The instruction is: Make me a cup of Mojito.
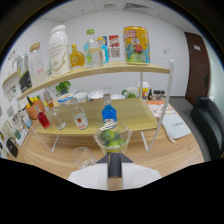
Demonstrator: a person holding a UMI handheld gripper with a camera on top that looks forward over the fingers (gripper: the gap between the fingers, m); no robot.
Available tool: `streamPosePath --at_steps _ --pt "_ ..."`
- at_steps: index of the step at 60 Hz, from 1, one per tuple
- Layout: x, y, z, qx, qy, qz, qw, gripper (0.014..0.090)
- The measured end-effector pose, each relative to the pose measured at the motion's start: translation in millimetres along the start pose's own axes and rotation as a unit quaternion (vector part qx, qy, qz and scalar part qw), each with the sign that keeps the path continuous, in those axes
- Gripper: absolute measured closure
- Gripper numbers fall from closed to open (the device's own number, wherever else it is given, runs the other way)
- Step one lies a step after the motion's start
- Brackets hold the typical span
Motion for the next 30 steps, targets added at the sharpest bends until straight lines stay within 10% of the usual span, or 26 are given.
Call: streamPosePath --at_steps 30 --pt "-22 -42 5 0.111 0.129 -0.403 0.899 0.0895"
